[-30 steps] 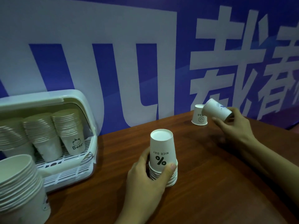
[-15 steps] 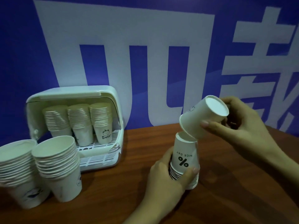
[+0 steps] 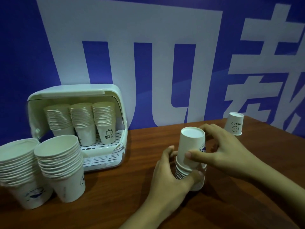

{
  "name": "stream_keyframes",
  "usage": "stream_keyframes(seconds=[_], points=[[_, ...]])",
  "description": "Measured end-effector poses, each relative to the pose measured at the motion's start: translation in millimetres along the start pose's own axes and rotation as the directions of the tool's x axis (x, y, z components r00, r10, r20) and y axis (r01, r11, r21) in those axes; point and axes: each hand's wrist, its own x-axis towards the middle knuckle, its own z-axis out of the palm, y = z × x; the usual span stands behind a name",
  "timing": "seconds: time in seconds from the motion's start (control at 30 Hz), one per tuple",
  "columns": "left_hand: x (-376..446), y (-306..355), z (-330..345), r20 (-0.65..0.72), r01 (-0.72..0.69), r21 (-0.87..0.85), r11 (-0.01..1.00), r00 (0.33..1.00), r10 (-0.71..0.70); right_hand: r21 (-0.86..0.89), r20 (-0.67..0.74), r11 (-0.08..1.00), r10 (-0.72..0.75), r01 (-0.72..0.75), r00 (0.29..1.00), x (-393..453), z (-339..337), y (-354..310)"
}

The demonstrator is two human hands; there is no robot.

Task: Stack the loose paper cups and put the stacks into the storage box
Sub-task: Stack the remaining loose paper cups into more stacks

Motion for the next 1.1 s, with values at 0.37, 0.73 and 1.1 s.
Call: stream_keyframes(seconds=[0.37,0.73,1.1], points=[[-2.7,2.0,1.4,-0.037,-0.07,0.003,0.998,0.997,0.07,0.454,-0.055,0.888,0.109,-0.072,0.993,12.3,0.3,36.5],[4.9,-5.1,3.2,-0.079,-0.006,0.032,0.999,0.997,0.008,0.288,-0.531,0.726,0.664,-0.624,0.527,103.8,-5.2,226.5],[0.8,-0.5,3.1,-0.046,-0.025,0.04,0.999,0.999,0.027,0.446,-0.549,0.817,0.572,-0.365,0.609,77.0,2.9,175.2]])
